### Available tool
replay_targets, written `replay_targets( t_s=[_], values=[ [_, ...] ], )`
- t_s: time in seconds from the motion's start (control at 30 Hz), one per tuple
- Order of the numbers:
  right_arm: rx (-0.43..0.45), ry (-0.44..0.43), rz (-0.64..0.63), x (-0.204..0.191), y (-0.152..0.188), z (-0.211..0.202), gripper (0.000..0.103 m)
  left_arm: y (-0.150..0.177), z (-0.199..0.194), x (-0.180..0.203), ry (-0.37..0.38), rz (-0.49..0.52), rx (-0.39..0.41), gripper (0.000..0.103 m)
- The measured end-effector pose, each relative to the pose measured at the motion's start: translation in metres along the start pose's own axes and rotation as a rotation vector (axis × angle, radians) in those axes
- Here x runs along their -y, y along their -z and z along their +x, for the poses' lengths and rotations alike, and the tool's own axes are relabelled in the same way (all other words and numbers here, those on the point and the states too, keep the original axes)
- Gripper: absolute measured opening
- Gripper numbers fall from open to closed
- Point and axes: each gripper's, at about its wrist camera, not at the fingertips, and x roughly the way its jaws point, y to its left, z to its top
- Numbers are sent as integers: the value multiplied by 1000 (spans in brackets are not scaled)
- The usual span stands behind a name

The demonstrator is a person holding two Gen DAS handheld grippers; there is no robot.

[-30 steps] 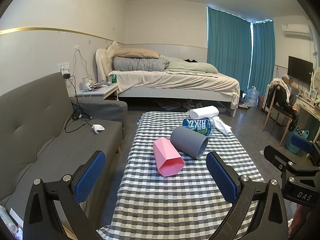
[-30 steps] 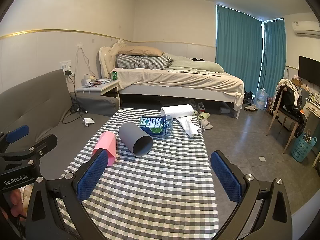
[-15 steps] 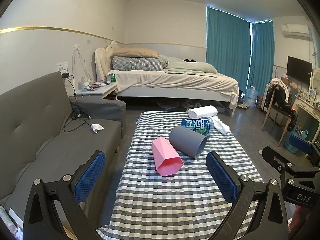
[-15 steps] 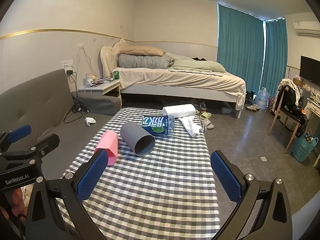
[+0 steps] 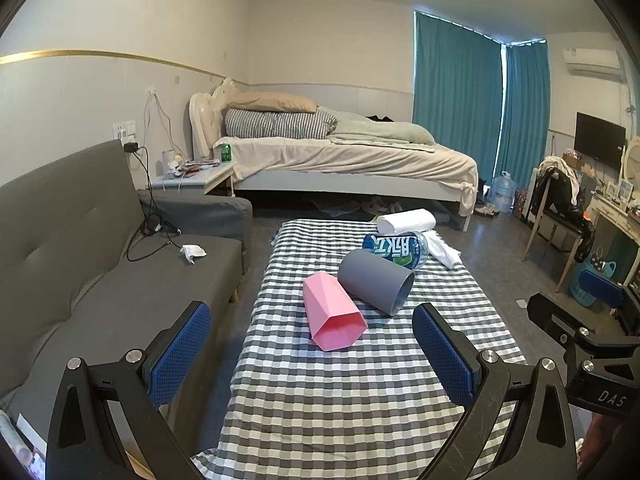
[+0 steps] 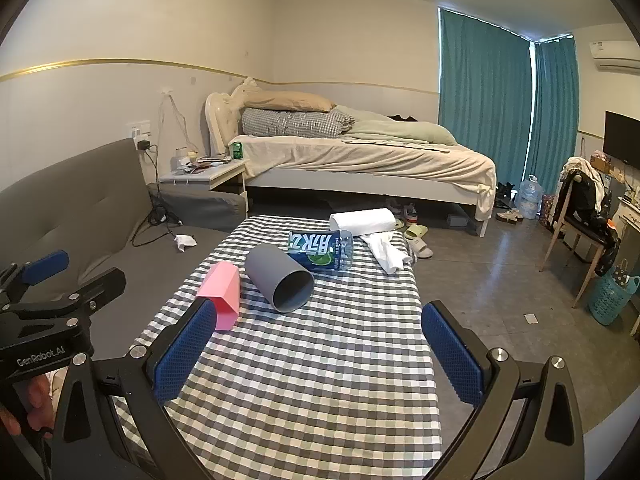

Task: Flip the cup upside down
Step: 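Move the right gripper to the grey cup's rim and close on it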

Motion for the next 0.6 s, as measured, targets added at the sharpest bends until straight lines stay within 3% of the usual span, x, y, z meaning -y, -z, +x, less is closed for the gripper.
replay_targets(
  t_s=[0.3, 0.6],
  values=[
    [-23, -37, -3, 7, -6, 15, 103, -1, 24, -6, -22, -24, -49, 103],
    [-125, -136, 28, 12, -13, 71, 103, -3, 75, -17, -105, -52, -130, 103]
  ],
)
